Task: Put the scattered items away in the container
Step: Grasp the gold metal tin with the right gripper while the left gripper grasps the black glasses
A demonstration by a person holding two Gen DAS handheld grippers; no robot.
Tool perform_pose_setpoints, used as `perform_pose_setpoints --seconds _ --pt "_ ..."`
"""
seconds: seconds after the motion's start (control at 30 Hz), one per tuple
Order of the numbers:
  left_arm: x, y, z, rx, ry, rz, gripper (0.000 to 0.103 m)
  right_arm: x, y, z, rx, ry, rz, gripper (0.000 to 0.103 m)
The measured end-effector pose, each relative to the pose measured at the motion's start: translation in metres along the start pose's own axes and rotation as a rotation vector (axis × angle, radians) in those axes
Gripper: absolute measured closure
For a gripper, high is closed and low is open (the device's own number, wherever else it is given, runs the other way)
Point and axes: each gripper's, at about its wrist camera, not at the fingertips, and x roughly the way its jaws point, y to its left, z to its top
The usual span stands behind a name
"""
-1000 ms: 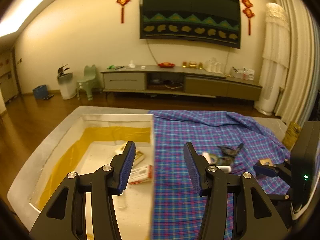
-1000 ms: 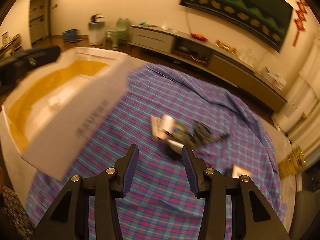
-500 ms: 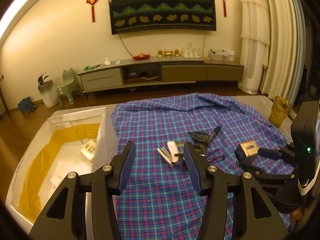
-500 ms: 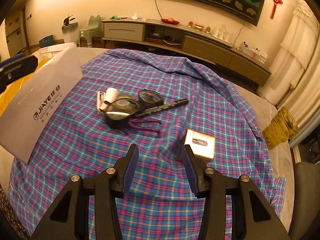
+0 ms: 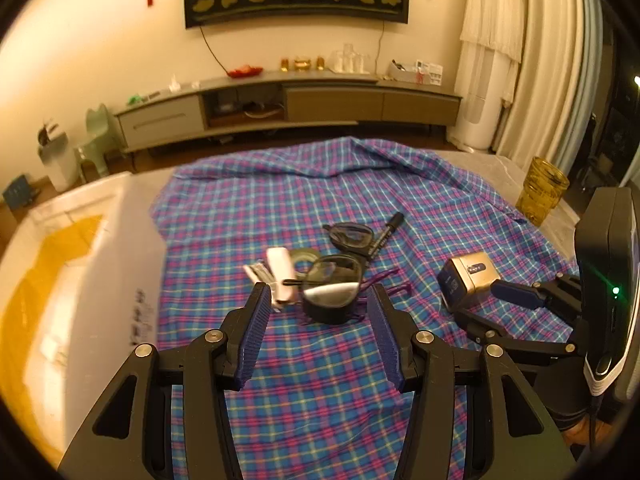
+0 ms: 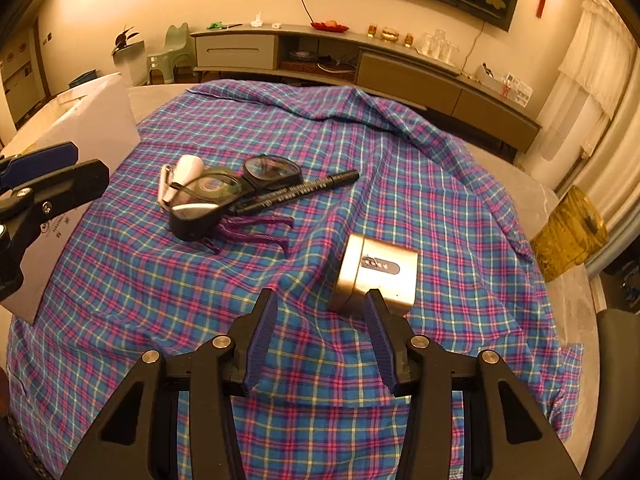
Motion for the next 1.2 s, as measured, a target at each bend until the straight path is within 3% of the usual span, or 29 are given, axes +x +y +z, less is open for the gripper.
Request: perform_pose_setpoints --seconds 0.3,0.7,0.97,1.1,1.2 --pt "0.055 -0.011 -0.002 0.023 0.101 -0.035 0.050 0.024 -0.036 -0.001 0.102 0.050 0.056 0.053" --pt "0.100 -0.018 0.012 0.088 0.101 -0.014 0.046 0.061 -0.068 -0.002 0.185 0.119 0.167 0.048" --pt "0.113 -0.004 0.022 0.061 0.089 -0.086 0.045 0.068 -0.069 0.012 0.175 0.082 0.190 0.028" --pt "0.116 -0.004 0.023 0.080 0.085 -0.128 0.047 0.078 -0.068 0.020 0.152 0.075 0.186 0.028" --pt "0.120 -0.010 0.022 0.103 0.097 -0.130 0.047 0.082 -0.064 0.024 0.126 0.074 0.180 0.049"
